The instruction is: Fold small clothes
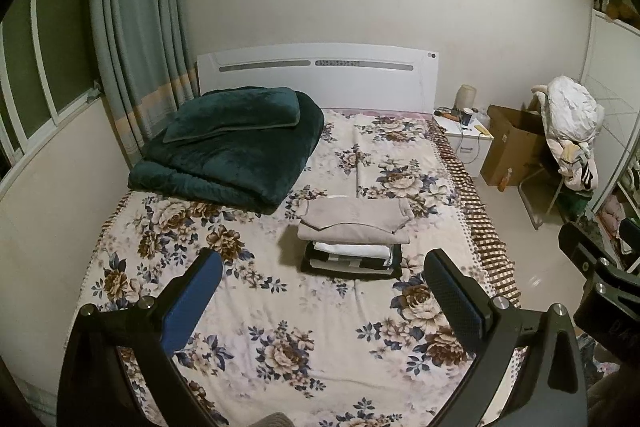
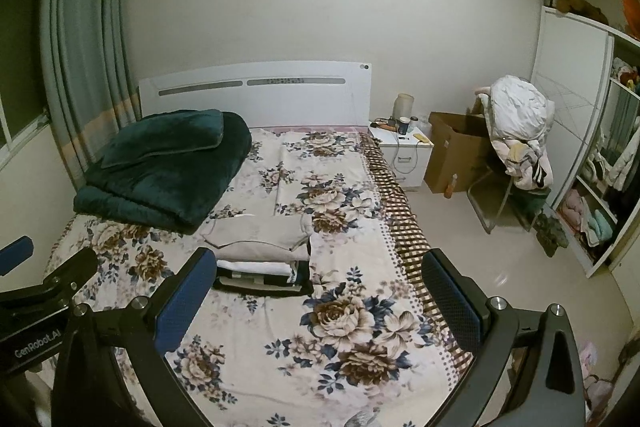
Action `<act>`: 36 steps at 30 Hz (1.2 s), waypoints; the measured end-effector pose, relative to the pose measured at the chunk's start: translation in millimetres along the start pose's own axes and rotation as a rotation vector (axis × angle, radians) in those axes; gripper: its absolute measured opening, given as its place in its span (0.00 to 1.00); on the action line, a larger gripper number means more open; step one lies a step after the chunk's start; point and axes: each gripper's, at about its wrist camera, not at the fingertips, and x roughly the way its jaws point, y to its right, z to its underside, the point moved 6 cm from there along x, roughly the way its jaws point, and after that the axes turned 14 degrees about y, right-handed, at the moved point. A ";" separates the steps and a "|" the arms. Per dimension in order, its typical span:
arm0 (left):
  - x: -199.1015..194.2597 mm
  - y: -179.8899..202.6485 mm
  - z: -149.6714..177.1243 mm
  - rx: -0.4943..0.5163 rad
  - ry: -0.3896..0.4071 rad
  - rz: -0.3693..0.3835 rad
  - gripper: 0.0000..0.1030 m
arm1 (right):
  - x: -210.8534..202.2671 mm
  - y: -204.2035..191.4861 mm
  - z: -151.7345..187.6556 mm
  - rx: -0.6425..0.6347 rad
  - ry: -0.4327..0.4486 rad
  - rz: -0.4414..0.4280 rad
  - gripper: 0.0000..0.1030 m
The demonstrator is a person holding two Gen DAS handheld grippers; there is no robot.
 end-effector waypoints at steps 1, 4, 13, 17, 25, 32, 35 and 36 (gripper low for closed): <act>-1.5 0.1 0.2 -0.003 -0.001 0.002 1.00 | -0.1 -0.2 1.0 0.001 -0.001 0.001 1.00; -3.0 0.6 0.0 -0.004 -0.001 0.006 1.00 | -0.3 -0.7 1.0 0.001 -0.001 0.002 1.00; -7.4 1.0 -6.6 -0.010 0.005 0.017 1.00 | -0.6 -1.2 0.8 0.002 -0.004 -0.002 1.00; -7.5 0.7 -6.5 -0.011 0.005 0.017 1.00 | -3.7 0.4 3.8 0.002 -0.014 -0.006 1.00; -9.9 1.3 -7.9 -0.014 0.002 0.018 1.00 | -5.9 0.8 5.7 0.000 -0.019 -0.008 1.00; -9.5 0.6 -7.4 -0.012 0.001 0.018 1.00 | -6.8 0.0 5.7 -0.001 -0.019 -0.009 1.00; -9.5 0.3 -7.5 -0.013 0.002 0.017 1.00 | -8.2 0.2 5.6 -0.001 -0.020 -0.010 1.00; -10.0 0.5 -7.7 -0.013 0.002 0.018 1.00 | -6.3 -0.6 6.5 -0.002 -0.020 -0.012 1.00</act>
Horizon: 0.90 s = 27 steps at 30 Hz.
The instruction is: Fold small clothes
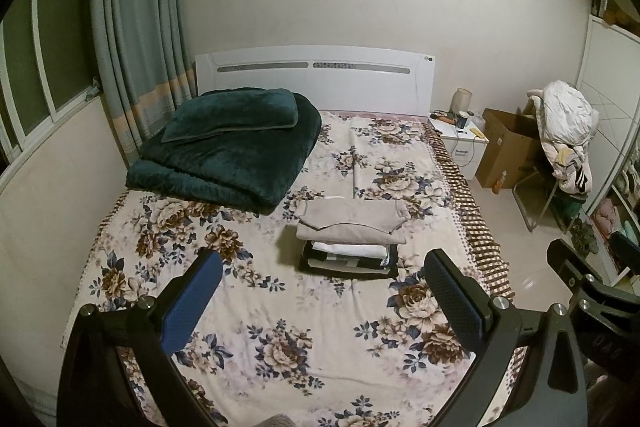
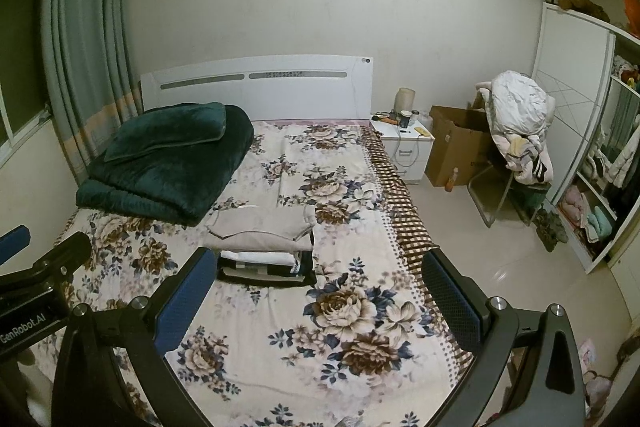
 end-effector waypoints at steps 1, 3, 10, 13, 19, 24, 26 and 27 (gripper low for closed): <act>0.4 -0.2 0.4 0.000 -0.001 0.000 1.00 | 1.3 -0.8 0.6 0.001 0.001 0.003 1.00; -0.2 -0.2 0.3 0.001 -0.002 -0.001 1.00 | 0.6 -0.5 0.4 0.001 0.001 0.004 1.00; -1.0 -0.1 0.0 -0.001 0.000 -0.002 1.00 | 2.6 -2.9 2.2 -0.006 0.001 0.002 1.00; 0.2 -0.6 0.4 0.000 0.000 -0.003 1.00 | 2.8 -3.1 2.2 -0.007 0.002 0.002 1.00; -0.3 -2.0 0.2 0.002 -0.002 -0.007 1.00 | 1.7 -4.0 3.1 -0.013 0.004 0.005 1.00; -4.7 -4.8 -1.8 0.003 0.002 -0.011 1.00 | 0.9 -4.1 3.3 -0.014 0.003 0.004 1.00; -3.7 -6.6 -2.3 0.005 0.004 -0.017 1.00 | 2.3 -5.3 3.3 -0.012 0.004 0.002 1.00; -4.2 -7.7 -3.3 0.004 0.005 -0.017 1.00 | 2.0 -5.1 3.3 -0.013 0.004 0.001 1.00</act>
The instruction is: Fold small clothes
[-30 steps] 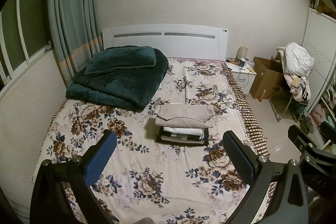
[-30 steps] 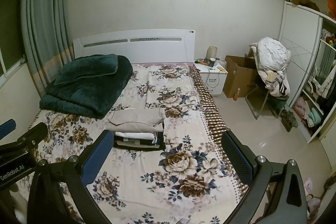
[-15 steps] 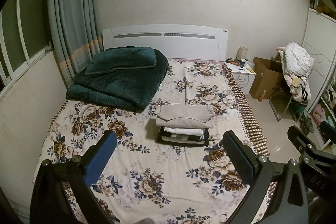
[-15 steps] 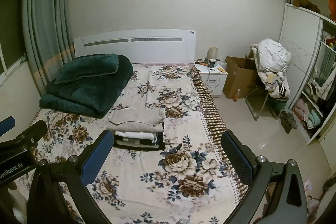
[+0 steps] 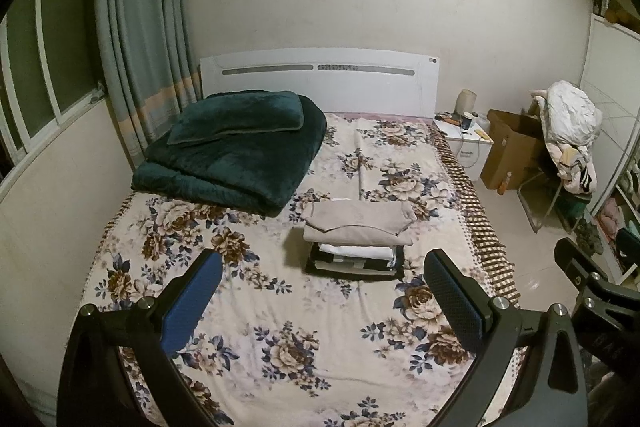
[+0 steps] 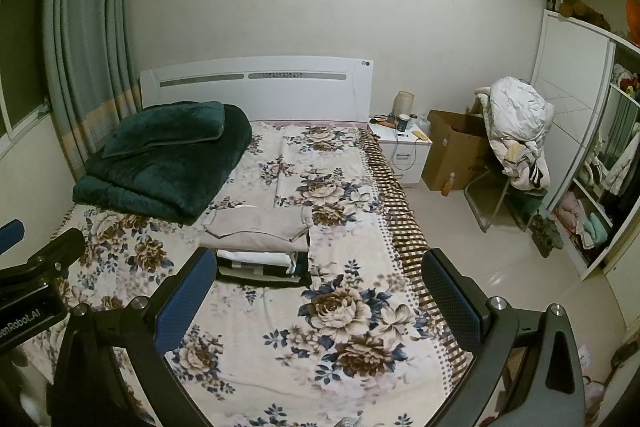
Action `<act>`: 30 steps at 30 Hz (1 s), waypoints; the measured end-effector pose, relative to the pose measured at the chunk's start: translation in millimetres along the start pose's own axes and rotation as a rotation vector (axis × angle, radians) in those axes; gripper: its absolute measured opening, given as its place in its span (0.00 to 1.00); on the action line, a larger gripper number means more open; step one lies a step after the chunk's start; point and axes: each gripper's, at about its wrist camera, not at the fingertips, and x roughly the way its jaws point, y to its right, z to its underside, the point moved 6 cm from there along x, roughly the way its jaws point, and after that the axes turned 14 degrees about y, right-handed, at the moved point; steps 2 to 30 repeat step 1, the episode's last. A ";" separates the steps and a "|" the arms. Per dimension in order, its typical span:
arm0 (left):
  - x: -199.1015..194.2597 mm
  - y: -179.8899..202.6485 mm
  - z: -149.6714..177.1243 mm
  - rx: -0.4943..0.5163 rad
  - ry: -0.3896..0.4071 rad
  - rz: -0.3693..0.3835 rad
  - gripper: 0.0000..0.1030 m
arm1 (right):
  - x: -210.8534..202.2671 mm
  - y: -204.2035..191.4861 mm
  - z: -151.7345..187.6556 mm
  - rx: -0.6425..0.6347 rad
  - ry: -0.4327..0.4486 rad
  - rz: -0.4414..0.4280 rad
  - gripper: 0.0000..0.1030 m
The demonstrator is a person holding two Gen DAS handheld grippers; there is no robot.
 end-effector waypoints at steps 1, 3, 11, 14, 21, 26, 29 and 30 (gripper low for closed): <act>-0.3 -1.7 -0.9 -0.002 0.000 0.002 1.00 | 0.4 -0.2 0.1 0.000 0.001 0.001 1.00; -0.3 -1.7 -0.9 -0.002 0.000 0.002 1.00 | 0.4 -0.2 0.1 0.000 0.001 0.001 1.00; -0.3 -1.7 -0.9 -0.002 0.000 0.002 1.00 | 0.4 -0.2 0.1 0.000 0.001 0.001 1.00; -0.3 -1.7 -0.9 -0.002 0.000 0.002 1.00 | 0.4 -0.2 0.1 0.000 0.001 0.001 1.00; -0.3 -1.7 -0.9 -0.002 0.000 0.002 1.00 | 0.4 -0.2 0.1 0.000 0.001 0.001 1.00; -0.3 -1.7 -0.9 -0.002 0.000 0.002 1.00 | 0.4 -0.2 0.1 0.000 0.001 0.001 1.00; -0.3 -1.7 -0.9 -0.002 0.000 0.002 1.00 | 0.4 -0.2 0.1 0.000 0.001 0.001 1.00; -0.3 -1.7 -0.9 -0.002 0.000 0.002 1.00 | 0.4 -0.2 0.1 0.000 0.001 0.001 1.00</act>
